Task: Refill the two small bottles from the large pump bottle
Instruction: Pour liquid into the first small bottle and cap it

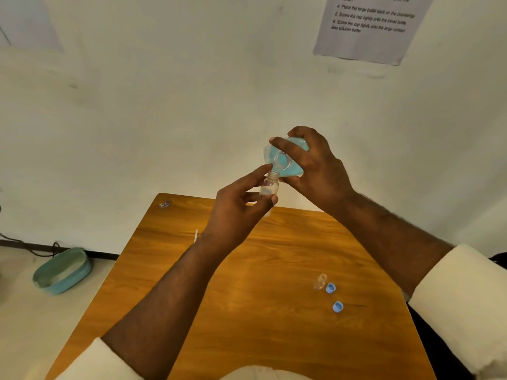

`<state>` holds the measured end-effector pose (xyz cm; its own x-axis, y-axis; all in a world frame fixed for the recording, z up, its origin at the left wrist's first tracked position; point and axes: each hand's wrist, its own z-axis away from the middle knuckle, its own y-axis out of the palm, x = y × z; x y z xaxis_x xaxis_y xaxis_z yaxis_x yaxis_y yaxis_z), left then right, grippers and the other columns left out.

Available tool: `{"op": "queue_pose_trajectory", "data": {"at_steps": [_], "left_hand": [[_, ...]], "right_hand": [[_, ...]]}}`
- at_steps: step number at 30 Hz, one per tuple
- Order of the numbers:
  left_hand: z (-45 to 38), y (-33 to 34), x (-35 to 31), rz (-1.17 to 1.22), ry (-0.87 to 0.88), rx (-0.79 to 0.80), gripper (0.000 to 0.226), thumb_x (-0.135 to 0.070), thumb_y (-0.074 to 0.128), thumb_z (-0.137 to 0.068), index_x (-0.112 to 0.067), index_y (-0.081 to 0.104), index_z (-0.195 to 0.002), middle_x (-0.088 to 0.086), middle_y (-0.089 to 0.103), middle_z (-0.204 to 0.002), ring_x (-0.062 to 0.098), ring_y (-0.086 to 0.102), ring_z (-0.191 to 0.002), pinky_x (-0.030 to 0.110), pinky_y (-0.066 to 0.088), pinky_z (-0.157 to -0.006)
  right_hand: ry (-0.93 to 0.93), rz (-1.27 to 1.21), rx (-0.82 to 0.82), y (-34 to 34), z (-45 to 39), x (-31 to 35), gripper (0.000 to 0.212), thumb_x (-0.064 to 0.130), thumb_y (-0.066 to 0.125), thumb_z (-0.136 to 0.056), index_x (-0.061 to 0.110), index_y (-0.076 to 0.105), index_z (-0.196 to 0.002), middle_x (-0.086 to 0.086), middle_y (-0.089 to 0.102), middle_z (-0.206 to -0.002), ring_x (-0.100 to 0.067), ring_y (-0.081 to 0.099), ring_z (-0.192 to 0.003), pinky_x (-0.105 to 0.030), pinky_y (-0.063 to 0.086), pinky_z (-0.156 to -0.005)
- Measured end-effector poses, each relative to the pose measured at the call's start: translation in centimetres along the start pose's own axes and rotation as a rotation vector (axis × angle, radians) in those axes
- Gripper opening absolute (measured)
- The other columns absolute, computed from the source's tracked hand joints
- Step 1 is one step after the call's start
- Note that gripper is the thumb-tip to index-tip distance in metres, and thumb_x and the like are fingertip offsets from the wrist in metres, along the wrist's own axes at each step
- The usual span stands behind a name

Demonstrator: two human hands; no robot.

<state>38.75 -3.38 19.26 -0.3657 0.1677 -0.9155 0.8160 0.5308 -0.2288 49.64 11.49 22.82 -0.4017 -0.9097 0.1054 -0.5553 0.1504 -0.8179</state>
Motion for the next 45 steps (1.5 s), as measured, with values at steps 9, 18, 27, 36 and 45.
{"op": "queue_pose_trajectory", "data": {"at_steps": [9,18,27,36,45], "left_hand": [[-0.1,0.0,-0.2,0.004,-0.021,-0.009,0.058,-0.015,0.068,-0.087,-0.028,0.046,-0.139,0.001,0.060,-0.132,0.015,0.064,-0.110,0.034,0.059,-0.084],[-0.6,0.1,-0.1,-0.029,-0.029,-0.023,0.057,-0.017,0.069,-0.086,-0.039,0.044,-0.133,-0.001,0.060,-0.131,0.012,0.063,-0.109,0.027,0.058,-0.084],[-1.0,0.0,0.1,-0.050,-0.015,-0.026,0.056,-0.018,0.069,-0.086,-0.037,0.045,-0.133,-0.001,0.061,-0.131,0.012,0.064,-0.108,0.032,0.058,-0.087],[-1.1,-0.1,0.3,-0.052,-0.016,-0.018,0.057,-0.016,0.070,-0.085,-0.035,0.048,-0.134,-0.002,0.059,-0.133,0.012,0.063,-0.108,0.030,0.057,-0.088],[-1.1,0.0,0.1,-0.063,-0.031,-0.020,0.057,-0.015,0.070,-0.085,-0.027,0.050,-0.137,-0.001,0.061,-0.132,0.014,0.062,-0.109,0.041,0.056,-0.092]], "right_hand": [[-0.035,0.063,0.017,-0.3,-0.3,0.4,0.063,0.020,0.076,-0.077,0.022,0.049,-0.135,-0.017,0.045,-0.136,-0.032,0.041,-0.126,-0.049,0.057,-0.079],[-0.068,0.084,0.005,-0.3,-0.6,0.1,0.062,0.016,0.079,-0.075,0.020,0.053,-0.131,-0.019,0.048,-0.132,-0.036,0.046,-0.122,-0.049,0.056,-0.076],[-0.075,0.101,0.014,-0.2,-1.0,0.0,0.062,0.016,0.078,-0.075,0.019,0.052,-0.132,-0.020,0.049,-0.132,-0.036,0.046,-0.122,-0.051,0.057,-0.076],[-0.096,0.129,0.016,-0.4,-1.2,-0.1,0.063,0.014,0.079,-0.075,0.020,0.052,-0.132,-0.021,0.048,-0.132,-0.036,0.045,-0.123,-0.051,0.057,-0.074],[-0.116,0.158,0.021,-0.6,-1.3,0.1,0.065,0.011,0.080,-0.073,0.020,0.053,-0.131,-0.021,0.050,-0.130,-0.038,0.047,-0.121,-0.051,0.058,-0.071]]}}
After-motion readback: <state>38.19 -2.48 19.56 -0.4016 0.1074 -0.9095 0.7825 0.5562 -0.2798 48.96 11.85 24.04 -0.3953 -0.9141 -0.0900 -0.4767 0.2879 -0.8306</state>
